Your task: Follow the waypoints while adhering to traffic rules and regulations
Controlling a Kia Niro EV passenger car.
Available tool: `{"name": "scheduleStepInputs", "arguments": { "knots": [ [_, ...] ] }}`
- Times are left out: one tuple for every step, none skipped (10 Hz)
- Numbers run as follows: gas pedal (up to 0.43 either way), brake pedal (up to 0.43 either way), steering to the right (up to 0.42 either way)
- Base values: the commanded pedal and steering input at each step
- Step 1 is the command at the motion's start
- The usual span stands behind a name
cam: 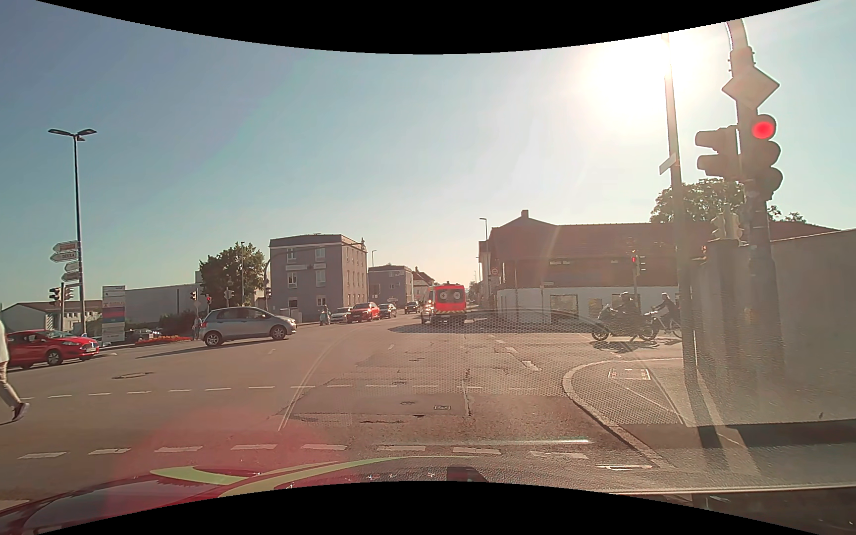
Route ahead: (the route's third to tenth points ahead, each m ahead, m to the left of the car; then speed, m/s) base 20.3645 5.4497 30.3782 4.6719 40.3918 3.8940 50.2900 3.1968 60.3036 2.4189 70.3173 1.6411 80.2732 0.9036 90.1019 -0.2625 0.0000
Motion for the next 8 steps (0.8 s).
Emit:
{"name": "scheduleStepInputs", "arguments": {
  "knots": [
    [0.000,0.268,0.000],
    [0.000,0.268,0.000],
    [0.000,0.268,0.001],
    [0.000,0.268,0.000],
    [0.000,0.268,0.000],
    [0.000,0.268,0.000],
    [0.000,0.268,0.000],
    [0.000,0.268,0.000]
  ]
}}
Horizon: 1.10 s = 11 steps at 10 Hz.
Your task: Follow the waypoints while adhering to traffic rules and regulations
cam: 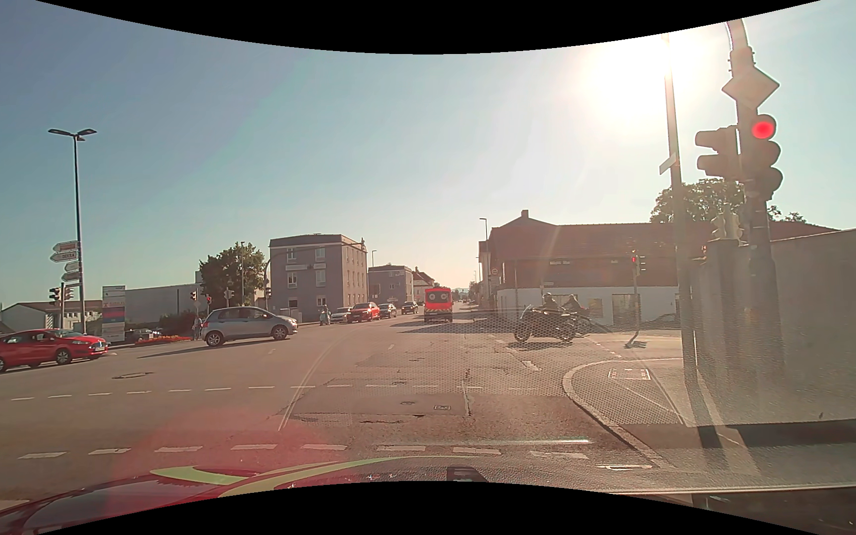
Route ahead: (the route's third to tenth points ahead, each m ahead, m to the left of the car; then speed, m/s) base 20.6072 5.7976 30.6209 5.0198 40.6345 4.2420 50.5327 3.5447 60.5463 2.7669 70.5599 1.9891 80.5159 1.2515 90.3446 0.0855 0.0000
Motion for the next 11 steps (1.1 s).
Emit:
{"name": "scheduleStepInputs", "arguments": {
  "knots": [
    [0.000,0.268,0.001],
    [0.000,0.268,0.000],
    [0.000,0.268,0.001],
    [0.000,0.268,0.000],
    [0.000,0.268,0.000],
    [0.000,0.268,0.000],
    [0.000,0.268,0.001],
    [0.000,0.268,0.000],
    [0.000,0.262,0.000],
    [0.000,0.268,0.000],
    [0.000,0.268,0.000]
  ]
}}
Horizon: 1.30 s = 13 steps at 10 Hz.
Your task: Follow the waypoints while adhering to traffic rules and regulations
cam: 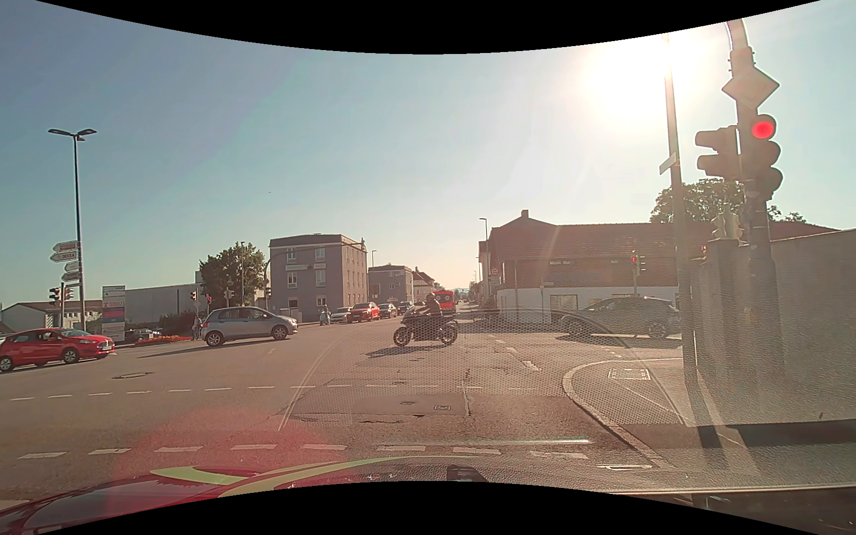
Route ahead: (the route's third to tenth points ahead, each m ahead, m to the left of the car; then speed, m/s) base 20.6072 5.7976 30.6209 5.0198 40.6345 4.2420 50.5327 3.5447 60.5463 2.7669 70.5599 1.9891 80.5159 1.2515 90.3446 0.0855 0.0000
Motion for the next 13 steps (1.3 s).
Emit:
{"name": "scheduleStepInputs", "arguments": {
  "knots": [
    [0.000,0.268,0.000],
    [0.000,0.268,0.000],
    [0.000,0.268,0.001],
    [0.000,0.262,0.000],
    [0.000,0.268,0.001],
    [0.000,0.268,0.000],
    [0.000,0.268,0.000],
    [0.000,0.268,0.001],
    [0.000,0.268,0.001],
    [0.000,0.268,0.000],
    [0.000,0.268,0.000],
    [0.000,0.262,0.000],
    [0.000,0.262,0.001]
  ]
}}
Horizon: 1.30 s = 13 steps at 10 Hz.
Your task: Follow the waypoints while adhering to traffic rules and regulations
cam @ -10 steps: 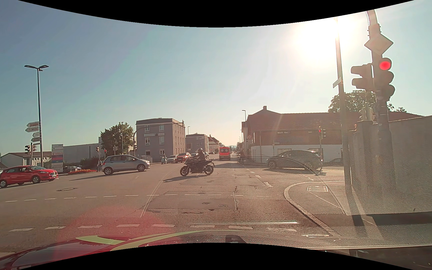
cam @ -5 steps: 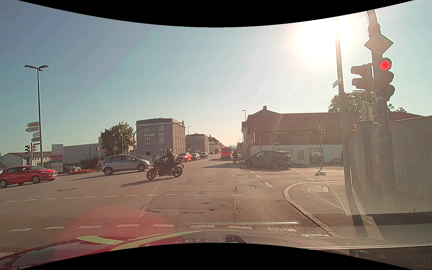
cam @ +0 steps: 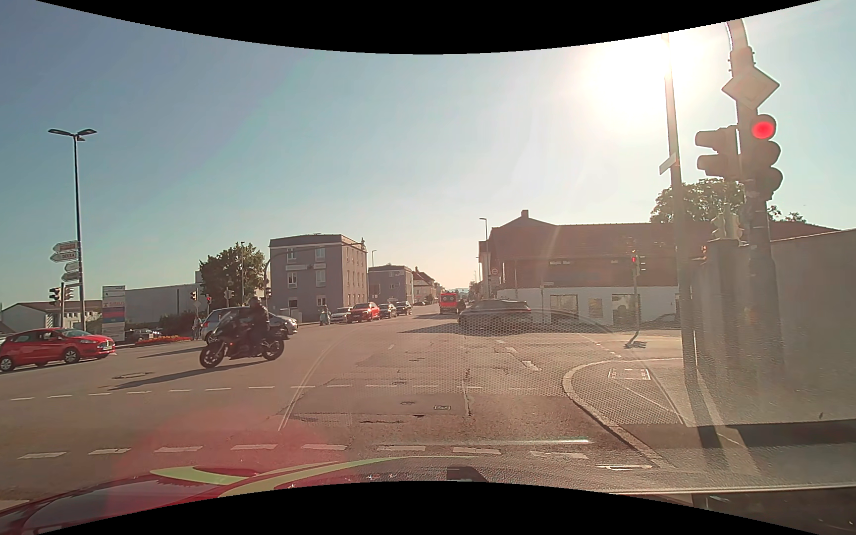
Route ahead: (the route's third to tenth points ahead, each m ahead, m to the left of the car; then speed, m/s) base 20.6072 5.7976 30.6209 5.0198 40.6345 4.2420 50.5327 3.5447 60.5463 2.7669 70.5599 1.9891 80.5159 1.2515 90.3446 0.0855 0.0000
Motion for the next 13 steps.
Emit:
{"name": "scheduleStepInputs", "arguments": {
  "knots": [
    [0.000,0.268,0.000],
    [0.000,0.268,0.001],
    [0.000,0.262,0.000],
    [0.000,0.268,0.001],
    [0.000,0.268,0.001],
    [0.000,0.268,0.000],
    [0.000,0.268,0.000],
    [0.000,0.268,0.001],
    [0.000,0.268,0.000],
    [0.000,0.268,0.001],
    [0.000,0.268,0.000],
    [0.000,0.268,0.000],
    [0.000,0.268,0.000]
  ]
}}
